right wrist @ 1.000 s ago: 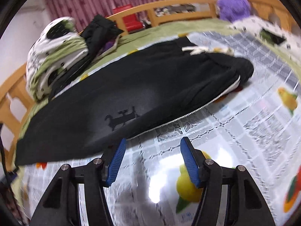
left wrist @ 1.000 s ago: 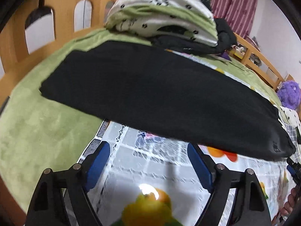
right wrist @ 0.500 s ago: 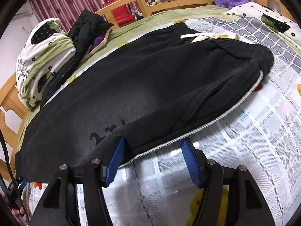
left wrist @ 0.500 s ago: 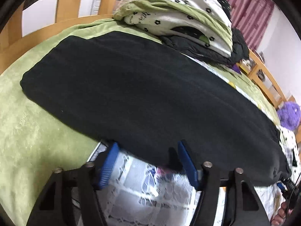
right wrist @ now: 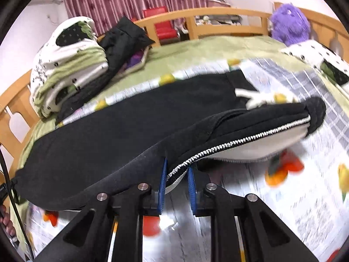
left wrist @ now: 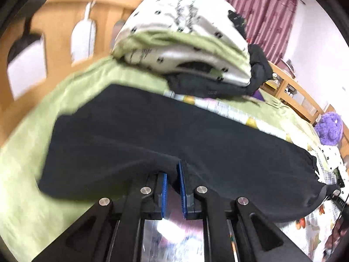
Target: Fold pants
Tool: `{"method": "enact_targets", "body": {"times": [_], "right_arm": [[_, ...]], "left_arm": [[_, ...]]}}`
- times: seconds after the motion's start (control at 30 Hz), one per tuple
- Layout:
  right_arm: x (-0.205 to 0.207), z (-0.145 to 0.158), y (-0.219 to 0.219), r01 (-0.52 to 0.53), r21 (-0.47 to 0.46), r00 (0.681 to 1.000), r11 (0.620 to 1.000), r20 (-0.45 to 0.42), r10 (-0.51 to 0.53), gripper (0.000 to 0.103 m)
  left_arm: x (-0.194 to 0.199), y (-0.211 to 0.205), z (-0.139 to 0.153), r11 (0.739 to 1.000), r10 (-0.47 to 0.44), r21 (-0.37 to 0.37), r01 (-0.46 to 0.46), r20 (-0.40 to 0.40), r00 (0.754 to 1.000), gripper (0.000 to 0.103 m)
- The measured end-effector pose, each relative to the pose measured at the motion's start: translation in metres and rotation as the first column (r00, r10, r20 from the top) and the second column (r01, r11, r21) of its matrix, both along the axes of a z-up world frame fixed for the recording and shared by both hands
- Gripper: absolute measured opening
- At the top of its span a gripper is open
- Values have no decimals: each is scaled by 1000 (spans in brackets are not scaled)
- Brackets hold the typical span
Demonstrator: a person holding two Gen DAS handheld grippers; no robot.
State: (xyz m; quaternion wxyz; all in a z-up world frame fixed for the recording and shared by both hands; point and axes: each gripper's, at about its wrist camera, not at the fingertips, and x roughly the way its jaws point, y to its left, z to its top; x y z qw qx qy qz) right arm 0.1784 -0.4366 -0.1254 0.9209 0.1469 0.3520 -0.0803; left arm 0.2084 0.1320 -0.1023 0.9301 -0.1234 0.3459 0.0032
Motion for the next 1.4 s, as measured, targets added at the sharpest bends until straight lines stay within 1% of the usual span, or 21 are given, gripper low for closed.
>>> {"method": "enact_targets", "body": {"times": [0.03, 0.17, 0.27, 0.37, 0.47, 0.57, 0.63, 0.67, 0.7, 0.73, 0.77, 0.8, 0.83, 0.87, 0.9, 0.93, 1.03, 1.1, 1.2, 1.33, 1.4], "right_arm": [[8, 8, -1, -2, -5, 1000, 1000, 5, 2, 17], [43, 28, -3, -31, -22, 999, 999, 28, 32, 17], [78, 33, -2, -45, -39, 998, 998, 38, 47, 17], [110, 30, 0, -52, -54, 998, 997, 40, 54, 16], [151, 16, 1, -46, -58, 999, 997, 27, 48, 16], [176, -2, 0, -28, -52, 1000, 998, 1, 29, 15], [195, -18, 2, -13, -67, 999, 998, -42, 10, 15], [200, -26, 4, -9, -76, 998, 997, -62, 5, 17], [206, -35, 6, -10, -83, 995, 996, -104, 1, 23], [208, -40, 8, -18, -85, 992, 996, -128, 7, 25], [206, -43, 10, -30, -88, 990, 996, -139, 17, 25], [201, -41, 14, -44, -95, 991, 995, -132, 31, 29], [194, -38, 18, -54, -104, 991, 993, -123, 41, 33], [186, -34, 22, -62, -116, 992, 991, -118, 48, 43], [175, -28, 26, -74, -121, 992, 990, -113, 61, 47], [166, -24, 29, -81, -121, 992, 989, -104, 68, 51], [132, -16, 38, -106, -122, 991, 987, -100, 94, 51], [109, -18, 42, -123, -122, 988, 985, -114, 109, 52], [80, -29, 39, -116, -115, 985, 987, -142, 99, 52], [49, -48, 27, -88, -97, 982, 991, -177, 70, 52], [39, -56, 20, -67, -69, 981, 995, -187, 53, 52]], "left_arm": [[9, -4, 12, 1000, -7, 29, 6, 18, 1000, 10], [47, -17, 35, 996, -20, 86, 16, 52, 998, 10], [83, -25, 34, 992, -19, 126, 13, 50, 999, 10], [118, -35, 24, 985, -21, 174, 13, 48, 999, 10], [148, -42, 8, 983, -8, 186, 1, 34, 999, 10], [168, -48, -7, 981, 8, 192, -11, 20, 1000, 10], [175, -54, -17, 978, 6, 210, -6, 0, 1000, 10], [176, -56, -20, 975, 3, 220, 0, -11, 1000, 10], [175, -59, -22, 973, -3, 233, 7, -19, 1000, 12], [171, -64, -22, 965, -10, 262, 17, -29, 1000, 19], [166, -67, -21, 959, -16, 282, 25, -34, 999, 24], [161, -70, -19, 954, -26, 297, 35, -36, 999, 38], [153, -73, -16, 950, -38, 308, 46, -33, 999, 46], [140, -74, -11, 948, -47, 313, 50, -18, 999, 62], [129, -76, -8, 947, -51, 317, 50, -5, 999, 74], [112, -77, -4, 943, -50, 330, 42, 15, 999, 76], [80, -76, -5, 930, -37, 367, 32, 8, 999, 77], [61, -71, -14, 925, -17, 379, 26, -27, 999, 77], [37, -55, -39, 924, 20, 381, 17, -92, 996, 77], [33, -33, -68, 927, 90, 374, -28, -150, 985, 77], [39, -27, -76, 921, 97, 389, -35, -142, 985, 77]]}}
